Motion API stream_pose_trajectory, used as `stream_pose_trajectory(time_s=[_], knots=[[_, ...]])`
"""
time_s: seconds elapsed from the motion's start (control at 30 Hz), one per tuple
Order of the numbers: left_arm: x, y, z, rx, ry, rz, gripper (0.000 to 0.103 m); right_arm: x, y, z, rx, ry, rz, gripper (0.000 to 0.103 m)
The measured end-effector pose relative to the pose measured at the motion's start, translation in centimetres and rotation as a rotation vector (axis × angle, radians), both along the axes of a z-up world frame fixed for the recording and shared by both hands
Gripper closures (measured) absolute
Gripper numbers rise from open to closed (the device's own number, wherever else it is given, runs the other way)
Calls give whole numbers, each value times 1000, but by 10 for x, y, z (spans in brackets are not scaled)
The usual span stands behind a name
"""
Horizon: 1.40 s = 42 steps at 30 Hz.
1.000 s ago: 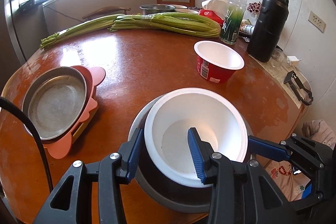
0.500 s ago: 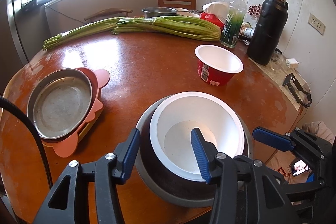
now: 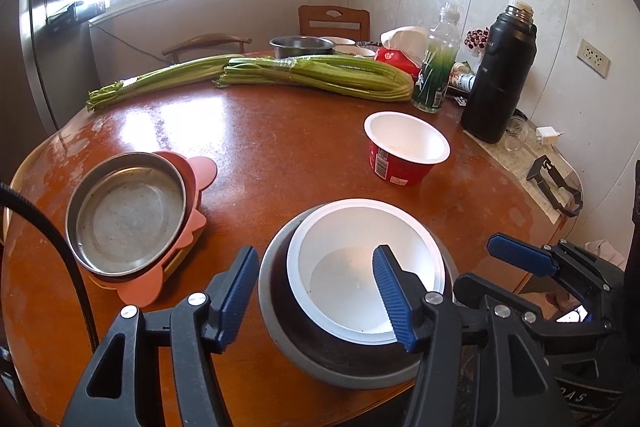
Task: Organize plates and bowls
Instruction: 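Open the left gripper and withdraw from the white bowl rim, then move the left gripper to the red-printed paper cup rim and close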
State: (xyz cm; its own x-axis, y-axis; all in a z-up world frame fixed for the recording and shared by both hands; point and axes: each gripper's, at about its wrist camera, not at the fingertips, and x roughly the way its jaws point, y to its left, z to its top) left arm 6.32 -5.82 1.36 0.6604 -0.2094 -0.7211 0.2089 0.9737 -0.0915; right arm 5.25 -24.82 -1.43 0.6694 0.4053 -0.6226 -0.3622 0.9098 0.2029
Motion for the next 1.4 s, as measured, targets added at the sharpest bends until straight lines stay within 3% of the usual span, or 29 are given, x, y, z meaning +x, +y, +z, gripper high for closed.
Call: stream_pose_trajectory(time_s=[0.57, 0.7, 0.97, 1.4], knots=[[2, -20, 45, 49, -70, -40, 41, 11, -24, 31, 15, -37, -74, 43], [8, -30, 60, 57, -87, -58, 40, 13, -34, 48, 25, -74, -108, 34], [24, -50, 86, 67, -118, -84, 39, 19, -54, 72, 31, -128, -170, 33], [49, -74, 95, 79, -115, -90, 36, 40, -69, 89, 46, -132, -193, 31]])
